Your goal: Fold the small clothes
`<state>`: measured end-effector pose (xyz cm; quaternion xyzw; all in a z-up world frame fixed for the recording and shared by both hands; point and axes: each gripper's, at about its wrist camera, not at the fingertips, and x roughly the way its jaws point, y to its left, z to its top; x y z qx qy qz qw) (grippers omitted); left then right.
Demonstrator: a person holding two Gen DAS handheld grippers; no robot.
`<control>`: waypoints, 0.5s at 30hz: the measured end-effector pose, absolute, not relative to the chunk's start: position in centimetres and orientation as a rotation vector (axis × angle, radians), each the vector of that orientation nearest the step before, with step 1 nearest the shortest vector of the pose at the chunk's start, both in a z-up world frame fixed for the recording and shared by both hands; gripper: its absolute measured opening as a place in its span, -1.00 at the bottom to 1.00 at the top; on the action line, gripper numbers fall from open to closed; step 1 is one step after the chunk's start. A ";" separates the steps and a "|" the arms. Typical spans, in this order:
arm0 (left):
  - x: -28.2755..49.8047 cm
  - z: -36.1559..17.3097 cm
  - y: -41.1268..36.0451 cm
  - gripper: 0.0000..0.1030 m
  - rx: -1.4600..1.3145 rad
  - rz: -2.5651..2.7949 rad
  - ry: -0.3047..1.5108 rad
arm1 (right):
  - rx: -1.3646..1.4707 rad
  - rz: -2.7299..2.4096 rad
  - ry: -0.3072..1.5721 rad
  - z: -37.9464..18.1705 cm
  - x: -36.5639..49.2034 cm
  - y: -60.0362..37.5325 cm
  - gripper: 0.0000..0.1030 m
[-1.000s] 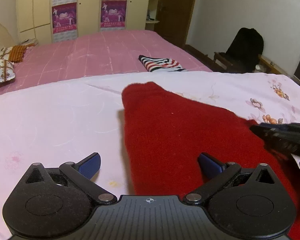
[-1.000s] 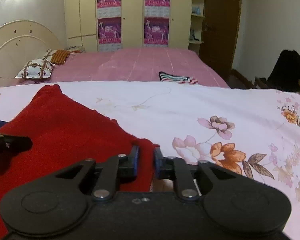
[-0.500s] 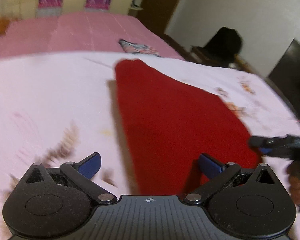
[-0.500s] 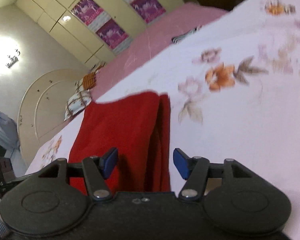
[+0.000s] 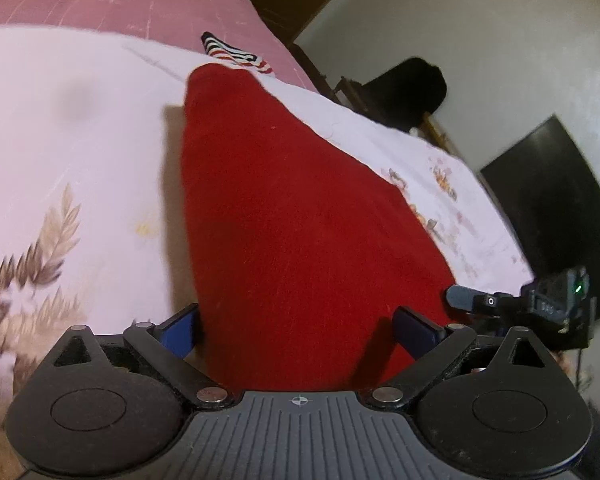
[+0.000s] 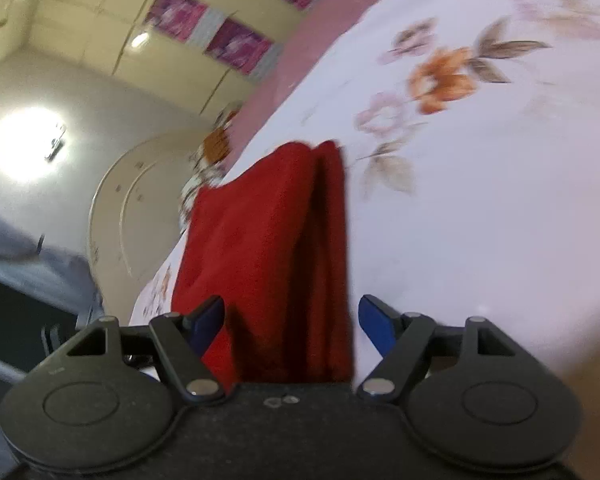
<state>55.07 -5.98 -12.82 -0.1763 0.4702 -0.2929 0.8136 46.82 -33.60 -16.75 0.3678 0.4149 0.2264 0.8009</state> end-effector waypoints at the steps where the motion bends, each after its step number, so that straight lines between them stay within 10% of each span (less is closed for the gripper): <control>1: 55.2 -12.7 -6.6 0.92 -0.344 -0.622 1.000 | 0.764 0.497 0.889 -16.7 47.2 -33.1 0.43; 9: 55.2 -12.1 -10.6 0.89 -0.177 -0.556 0.952 | 0.456 0.490 0.878 -14.6 47.9 -27.9 0.35; 15: 55.2 -11.2 -10.9 0.57 -0.162 -0.547 0.936 | 0.445 0.475 0.870 -14.1 47.4 -26.9 -0.11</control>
